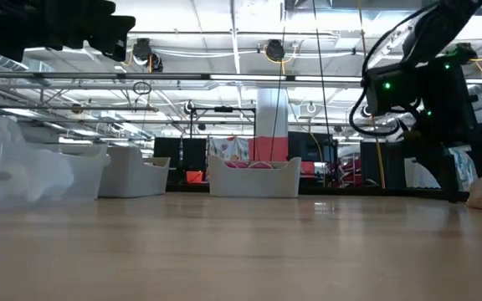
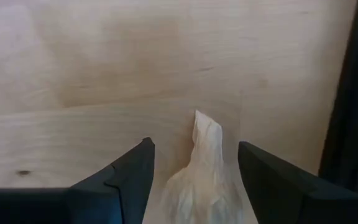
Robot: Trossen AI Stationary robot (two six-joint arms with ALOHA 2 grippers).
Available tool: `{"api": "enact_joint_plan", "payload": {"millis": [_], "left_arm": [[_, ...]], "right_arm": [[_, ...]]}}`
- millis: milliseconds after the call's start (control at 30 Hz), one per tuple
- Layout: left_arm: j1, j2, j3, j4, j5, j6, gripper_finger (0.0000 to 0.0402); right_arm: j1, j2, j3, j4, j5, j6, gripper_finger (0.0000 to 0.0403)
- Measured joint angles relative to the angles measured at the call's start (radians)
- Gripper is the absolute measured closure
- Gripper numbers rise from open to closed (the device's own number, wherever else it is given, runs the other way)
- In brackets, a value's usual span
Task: Sort produce into baskets
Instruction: Put the white garlic into the transparent bin
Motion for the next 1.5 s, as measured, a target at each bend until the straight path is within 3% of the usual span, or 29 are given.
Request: {"api": "enact_joint_plan", "payload": {"millis": [267, 567, 833, 1000, 1167, 1333, 1500], "left_arm": [[0.000, 0.000, 0.000, -0.002, 0.000, 0.000, 0.0226], [0.000, 0.000, 0.000, -0.001, 0.000, 0.005, 0.0226], [0.000, 0.000, 0.000, 0.000, 0.000, 0.005, 0.0226], [0.000, 0.000, 0.000, -0.001, 0.000, 0.001, 0.0226], [-0.004, 0.001, 0.000, -0.002, 0.001, -0.026, 0.0226], [-0.025, 0.007, 0.000, -0.006, 0.004, -0.040, 0.0226], [-0.047, 0.035, 0.000, -0.005, 0.004, -0.077, 0.0226]], "right_arm": [[-0.011, -0.003, -0.061, 0.074, -0.012, -0.011, 0.0225], [-0.011, -0.007, -0.046, 0.136, -0.017, -0.065, 0.0387], [0.017, -0.004, 0.104, 0.327, 0.011, -0.171, 0.0392], [0.098, -0.005, 0.210, 0.645, 0.142, -0.311, 0.0398], [0.234, 0.045, 0.223, 1.205, 0.319, -0.643, 0.0398], [0.359, 0.245, 0.223, 1.726, 0.409, -0.942, 0.0398], [0.415, 0.490, 0.242, 2.141, 0.438, -1.073, 0.0398]]}}
